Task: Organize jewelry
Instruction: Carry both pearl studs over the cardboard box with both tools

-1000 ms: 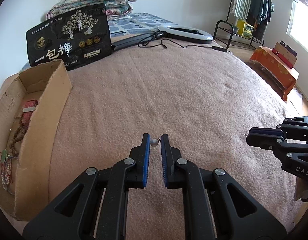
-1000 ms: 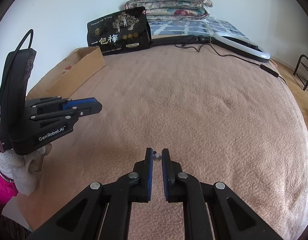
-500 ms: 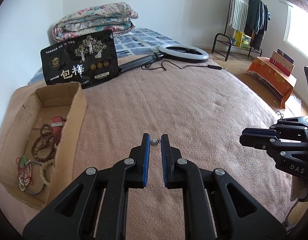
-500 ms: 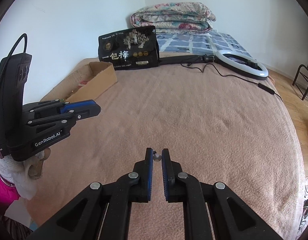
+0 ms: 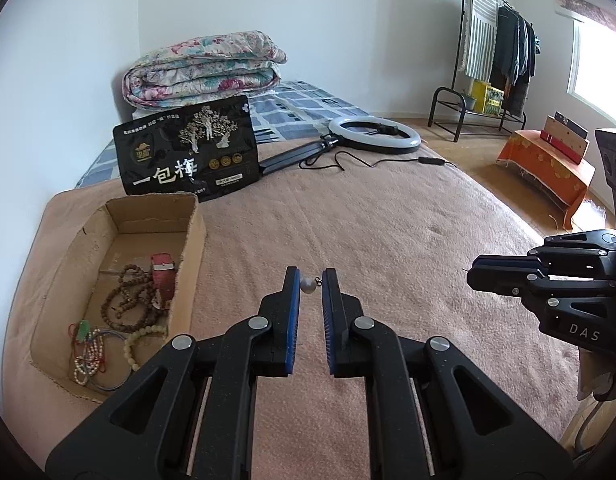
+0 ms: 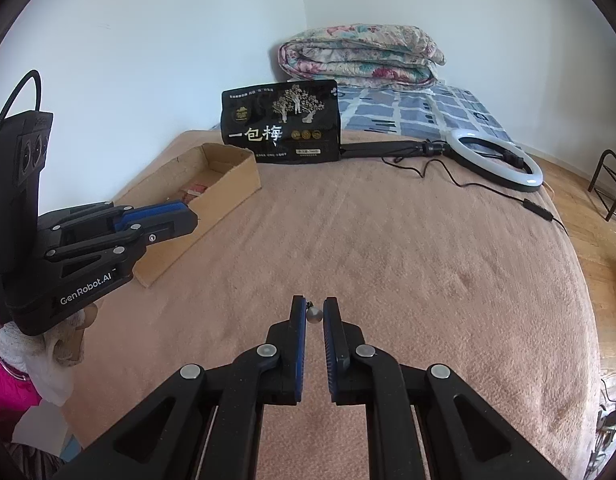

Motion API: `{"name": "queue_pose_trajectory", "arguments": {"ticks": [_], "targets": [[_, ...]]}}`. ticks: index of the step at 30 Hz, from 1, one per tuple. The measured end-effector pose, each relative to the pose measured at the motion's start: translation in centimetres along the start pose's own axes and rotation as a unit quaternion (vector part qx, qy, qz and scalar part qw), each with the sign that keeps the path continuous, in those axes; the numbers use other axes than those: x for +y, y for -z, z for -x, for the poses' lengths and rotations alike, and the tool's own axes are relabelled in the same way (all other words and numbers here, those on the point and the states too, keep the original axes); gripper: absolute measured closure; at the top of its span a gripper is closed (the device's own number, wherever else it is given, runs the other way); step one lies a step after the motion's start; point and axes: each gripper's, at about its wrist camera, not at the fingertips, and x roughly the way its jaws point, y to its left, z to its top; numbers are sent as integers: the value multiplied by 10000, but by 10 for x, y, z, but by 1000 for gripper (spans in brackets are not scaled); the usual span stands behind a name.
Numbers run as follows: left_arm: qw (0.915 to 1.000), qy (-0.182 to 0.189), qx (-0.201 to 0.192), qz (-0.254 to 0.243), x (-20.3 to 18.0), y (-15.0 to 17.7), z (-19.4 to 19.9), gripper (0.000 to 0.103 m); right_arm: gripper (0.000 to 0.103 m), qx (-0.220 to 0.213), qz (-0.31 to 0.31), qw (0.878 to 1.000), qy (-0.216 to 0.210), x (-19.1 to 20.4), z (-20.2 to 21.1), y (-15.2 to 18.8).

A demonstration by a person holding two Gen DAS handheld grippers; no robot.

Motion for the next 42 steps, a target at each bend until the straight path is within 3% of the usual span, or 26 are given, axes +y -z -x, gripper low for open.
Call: {"name": "queue_pose_trajectory", "arguments": {"ticks": [20,42], "targets": [[9981,-440,-238,354,66,5,34,94,97,-250,392,9988,-160,56,-6,-48],[9922,-1003,-250,690,145,17,46,94,97,-261,816,9950,-514,124,-60,-102]]}}
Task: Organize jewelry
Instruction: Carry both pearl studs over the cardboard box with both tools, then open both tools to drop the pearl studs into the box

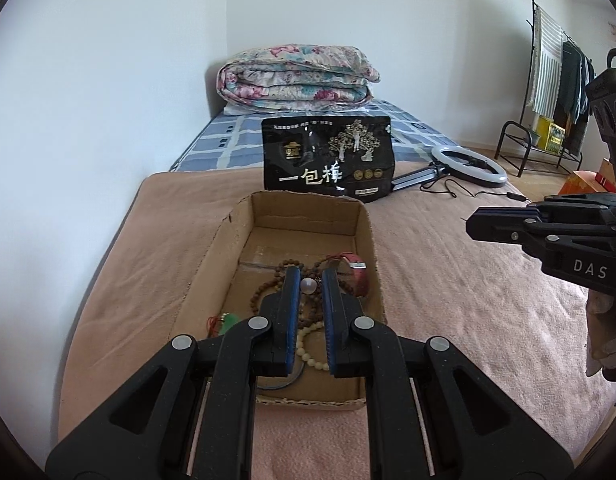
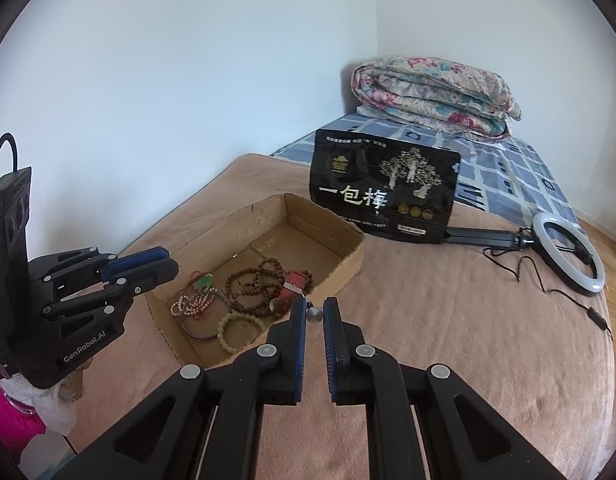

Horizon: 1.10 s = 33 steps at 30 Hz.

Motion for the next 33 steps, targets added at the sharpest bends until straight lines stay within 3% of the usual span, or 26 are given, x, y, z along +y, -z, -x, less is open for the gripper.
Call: {"name": "queue_pose_trajectory", "arguments": {"ticks": [14,28,30,32,33], "targets": [[9997,-134,123,176,24,9,-13,94,97,243,66,9993,-259,27,-50,-7],[9990,-189,252,314,37,16,-23,94,96,390,58,9985,-390,38,-75,-10],[9990,-219,225,318,38,16,-23,94,91,392,65,9984,-401,39,-76,-10],[9990,-207,238,325,38,16,-24,94,74,341,56,9987,-376,39,-75,-11],[9990,-214,236,322,38,16,-24,94,72,301,54,9989,-345,39,-74,-11]]}}
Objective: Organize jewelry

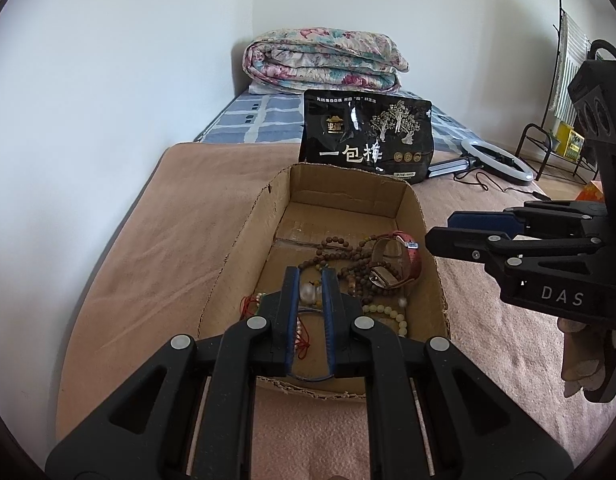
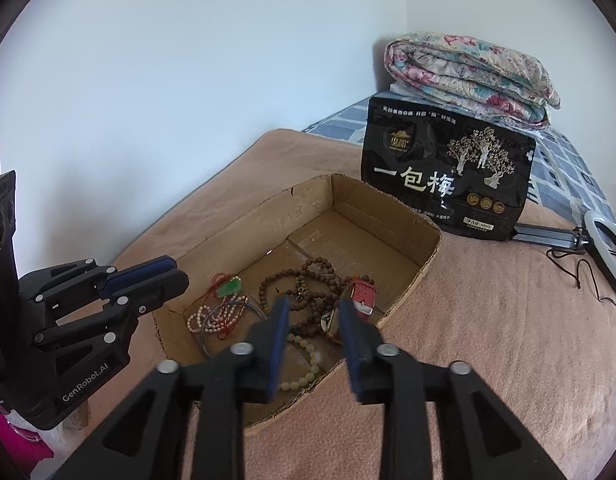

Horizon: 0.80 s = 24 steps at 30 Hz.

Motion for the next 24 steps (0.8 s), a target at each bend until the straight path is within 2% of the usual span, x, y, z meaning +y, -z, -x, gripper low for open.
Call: {"name": "queue_pose_trajectory", "arguments": {"ticks": [1,3,5,7,11,16,24], "targets": [[10000,-21,-2,-3,0,0,0,93,70,-16,-3,10000,29,0,1,0],[10000,-36,10,-3,0,0,-1,88,58,-26,-24,10000,73,-1,1,-1],[10000,-56,-30,20,1,2,-1,57,32,-105,-59,9998,136,-2,4,-2],[9999,-96,-121,49,1,3,1,48,25,-230,-107,9995,203,-3,8,-2],[9999,-121,-96,68,1,3,1,47,12,-286,-142,9991,285,-5,11,-4],[9998,-126,-102,76,0,2,2,46,2,-317,-168,9986,384,-6,15,-4],[9997,-130,-202,49,-5,-2,14,46,2,-376,-144,9982,447,-6,29,-5]]}}
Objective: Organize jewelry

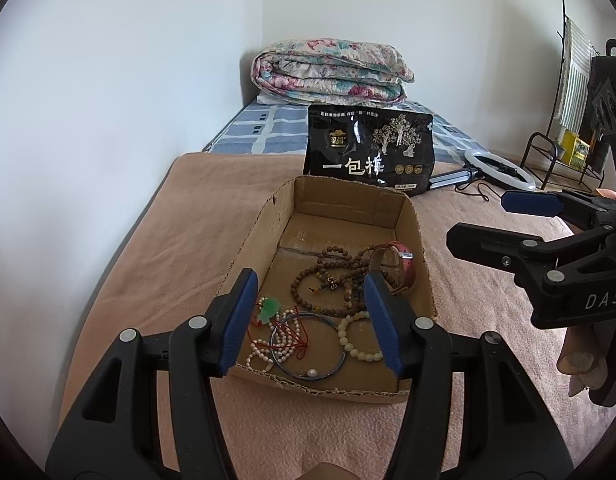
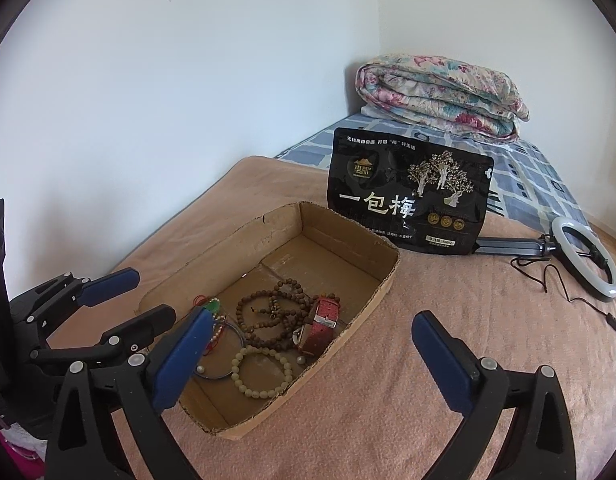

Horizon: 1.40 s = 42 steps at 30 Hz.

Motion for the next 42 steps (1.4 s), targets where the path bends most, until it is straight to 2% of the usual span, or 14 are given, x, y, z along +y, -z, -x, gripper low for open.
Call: {"name": "queue_pose_trajectory", "arguments": {"ticks": [15,17,19,24,26,30,33,37,42], "targets": [[9993,-58,-367,-42,-14,-14,70,46,0,-276,87,9996,46,4,62,-3],[9991,-83,-419,-46,-16,-14,81,33,0,-324,115,9994,76,6,74,-2],[9985,-137,-533,-24,-17,-13,96,27,0,-357,123,9992,92,7,85,0],[9978,-208,-621,-52,-24,-13,126,26,0,-420,92,9990,128,8,112,4],[9976,-240,-649,-42,-26,-12,137,20,0,-441,53,9989,143,8,123,7],[9970,-301,-713,-53,-31,-9,158,18,0,-468,-72,9988,137,8,141,15],[9965,-356,-743,-114,-37,-6,171,17,0,-468,-134,9987,180,9,150,22],[9960,-391,-793,-138,-43,1,184,8,0,-489,-151,9983,261,8,158,30],[9959,-437,-777,-147,-48,7,193,8,0,-506,-83,9978,410,9,162,39]]}}
